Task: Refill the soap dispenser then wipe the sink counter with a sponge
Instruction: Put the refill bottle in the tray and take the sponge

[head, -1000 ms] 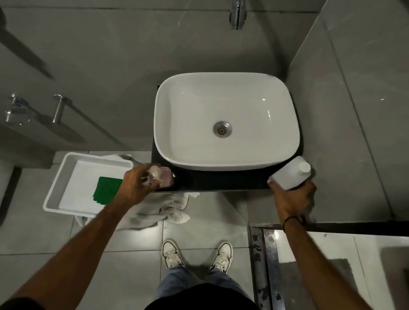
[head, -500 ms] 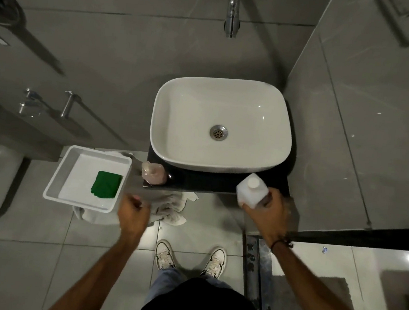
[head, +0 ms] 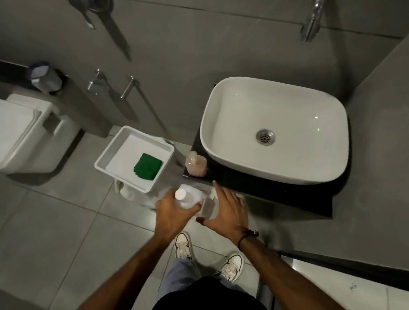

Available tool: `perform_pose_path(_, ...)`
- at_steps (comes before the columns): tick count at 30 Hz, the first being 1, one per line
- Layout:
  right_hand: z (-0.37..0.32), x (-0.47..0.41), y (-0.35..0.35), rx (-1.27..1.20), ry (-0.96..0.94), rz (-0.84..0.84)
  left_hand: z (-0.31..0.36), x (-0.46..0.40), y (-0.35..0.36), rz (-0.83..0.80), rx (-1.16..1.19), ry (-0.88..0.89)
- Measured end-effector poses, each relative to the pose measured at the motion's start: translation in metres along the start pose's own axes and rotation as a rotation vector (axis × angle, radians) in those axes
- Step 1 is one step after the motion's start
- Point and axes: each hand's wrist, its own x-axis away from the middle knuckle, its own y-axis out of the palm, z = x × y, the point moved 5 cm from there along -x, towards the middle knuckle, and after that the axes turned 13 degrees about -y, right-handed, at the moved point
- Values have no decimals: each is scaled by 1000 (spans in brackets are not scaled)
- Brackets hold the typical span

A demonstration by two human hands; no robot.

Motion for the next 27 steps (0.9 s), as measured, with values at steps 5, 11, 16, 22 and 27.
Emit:
perform_pose_path(5, 23, -35, 18, 207, 131, -233, -30, -61, -64, 204, -34, -90)
perform_pose_path(11, 31, -53, 48, 219, 262, -356, -40, -168, -140, 377, -19, -180)
perform_pose_path(16, 39, -55, 61, 270, 253, -339, -71, -267, -161, 347, -50, -223)
perform_pose_path(22, 44, -54, 70, 331, 268, -351, -115, -335, -145, 193, -60, -311)
perform_pose_path(27, 40, -53, 69, 319, 304, -370, -124, -337, -131, 174, 156, -365)
